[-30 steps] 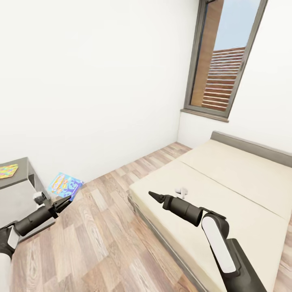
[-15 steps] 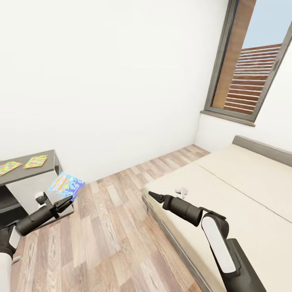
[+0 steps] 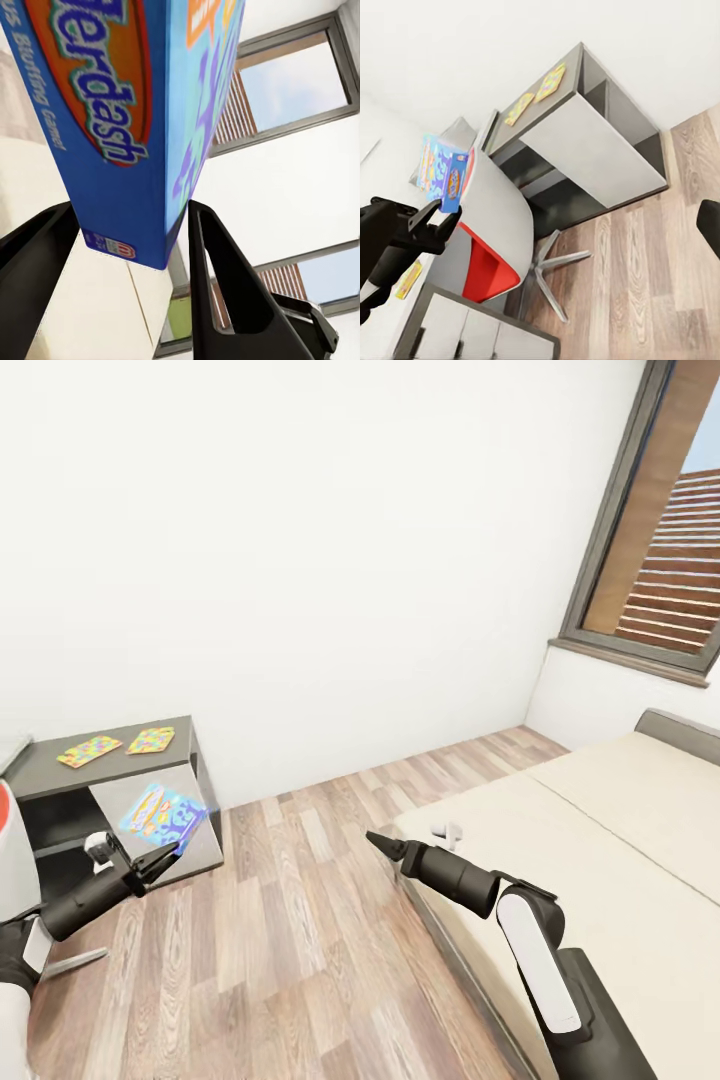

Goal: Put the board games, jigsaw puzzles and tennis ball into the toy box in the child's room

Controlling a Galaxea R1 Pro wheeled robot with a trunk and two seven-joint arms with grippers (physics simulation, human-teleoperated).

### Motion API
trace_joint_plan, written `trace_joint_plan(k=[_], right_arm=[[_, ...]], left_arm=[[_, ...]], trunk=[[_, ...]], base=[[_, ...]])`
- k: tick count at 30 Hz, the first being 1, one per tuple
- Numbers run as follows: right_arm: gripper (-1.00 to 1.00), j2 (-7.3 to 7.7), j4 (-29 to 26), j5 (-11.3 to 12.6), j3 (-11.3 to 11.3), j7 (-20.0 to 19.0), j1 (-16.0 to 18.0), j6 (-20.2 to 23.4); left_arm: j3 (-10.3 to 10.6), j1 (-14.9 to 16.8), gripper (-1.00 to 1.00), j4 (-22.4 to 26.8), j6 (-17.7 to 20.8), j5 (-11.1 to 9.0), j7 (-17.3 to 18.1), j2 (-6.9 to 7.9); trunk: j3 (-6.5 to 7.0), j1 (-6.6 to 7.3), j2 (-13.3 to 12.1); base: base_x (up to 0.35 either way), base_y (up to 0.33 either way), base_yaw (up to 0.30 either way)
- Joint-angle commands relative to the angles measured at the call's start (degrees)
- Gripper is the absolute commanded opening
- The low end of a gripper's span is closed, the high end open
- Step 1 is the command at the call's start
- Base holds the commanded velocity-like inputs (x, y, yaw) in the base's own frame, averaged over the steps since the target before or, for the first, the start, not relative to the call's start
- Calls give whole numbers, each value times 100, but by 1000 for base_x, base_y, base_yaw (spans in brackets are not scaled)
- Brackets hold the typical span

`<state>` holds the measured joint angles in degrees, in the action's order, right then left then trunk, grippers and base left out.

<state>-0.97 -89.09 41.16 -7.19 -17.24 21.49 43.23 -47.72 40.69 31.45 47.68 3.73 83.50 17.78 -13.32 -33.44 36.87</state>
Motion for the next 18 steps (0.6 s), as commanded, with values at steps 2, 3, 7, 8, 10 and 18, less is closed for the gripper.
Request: trace_joint_plan(k=[2,3,7,8,10,18], right_arm=[[100,-1,-3,-9,7,-17,4,27],[100,0,-3,-7,7,-17,4,27],[100,-1,-3,-4,2,-17,4,27],[100,-1,-3,-4,4,-17,4,27],[100,0,-3,-3,6,-17,4,27],[100,0,-3,-3,6,-17,4,11]], left_arm=[[-27,9,-100,2,48,32,26,-2],[-26,9,-100,2,48,32,24,-4],[-26,9,-100,2,48,34,26,-8],[-26,9,-100,2,48,36,26,-6],[-27,9,-100,2,48,37,24,-6],[-27,9,-100,2,48,32,26,-11]], trunk=[[-9,-2,8],[-9,-2,8],[-9,-2,8],[-9,-2,8],[-9,-2,8],[-9,-2,8]], base=[[117,0,219],[210,0,114],[277,0,48],[310,0,15],[317,-8,8],[276,-125,1]])
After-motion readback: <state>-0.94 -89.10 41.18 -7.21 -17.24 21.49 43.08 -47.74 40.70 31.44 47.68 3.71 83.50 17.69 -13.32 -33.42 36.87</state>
